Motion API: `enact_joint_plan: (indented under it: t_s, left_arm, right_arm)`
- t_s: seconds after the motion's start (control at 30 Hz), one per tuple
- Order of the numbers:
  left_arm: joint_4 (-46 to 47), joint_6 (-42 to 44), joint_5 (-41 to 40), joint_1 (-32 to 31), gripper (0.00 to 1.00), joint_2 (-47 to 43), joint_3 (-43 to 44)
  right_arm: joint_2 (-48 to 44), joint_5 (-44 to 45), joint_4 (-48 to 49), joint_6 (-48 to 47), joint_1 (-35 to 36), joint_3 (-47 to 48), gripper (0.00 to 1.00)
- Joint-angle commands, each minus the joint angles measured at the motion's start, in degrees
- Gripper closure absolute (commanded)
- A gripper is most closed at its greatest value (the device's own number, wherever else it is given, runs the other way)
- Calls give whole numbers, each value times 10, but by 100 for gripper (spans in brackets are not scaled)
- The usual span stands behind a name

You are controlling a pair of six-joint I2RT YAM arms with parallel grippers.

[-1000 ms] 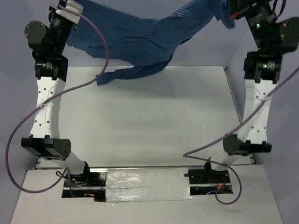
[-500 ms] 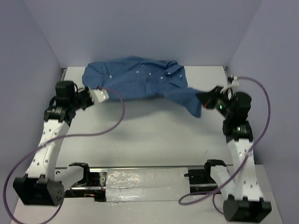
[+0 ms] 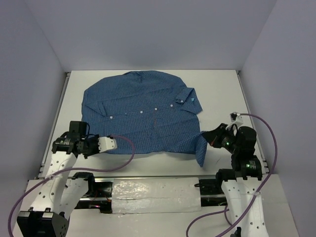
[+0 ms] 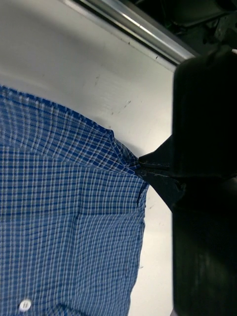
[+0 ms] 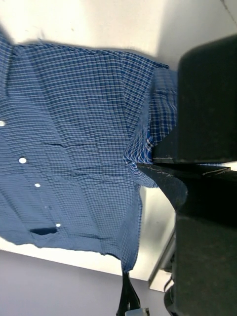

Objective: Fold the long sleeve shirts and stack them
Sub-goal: Flatten the shirt out, then fold the shirt

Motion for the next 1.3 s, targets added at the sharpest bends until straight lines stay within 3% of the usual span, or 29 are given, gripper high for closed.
enact_joint_plan:
  t_s: [0.0, 0.37, 0.57, 0.67, 0.8, 1.03, 1.27]
  left_arm:
    - [-16, -12, -8, 3, 100, 6, 6]
    - [74, -132, -33, 43, 100, 43, 14]
    - [106, -203, 15, 87, 100, 145, 88]
    - [128, -229, 29, 89, 100, 190, 109]
    - [149, -268, 38, 100, 100, 234, 146]
    - [178, -291, 25, 166, 100, 309, 197]
    - [221, -307, 11, 168, 100, 339, 184]
  right_arm:
    - [19, -15, -7, -12, 4, 9, 100]
    - [122, -11, 108, -6, 11, 34, 100]
    - [210, 21, 228, -4, 40, 41, 100]
    - [279, 47, 277, -18, 90, 65, 100]
    - [406, 57, 342, -37, 135, 126, 100]
    - [567, 79, 374, -43, 136, 291, 100]
    - [716, 57, 338, -55, 146, 403, 100]
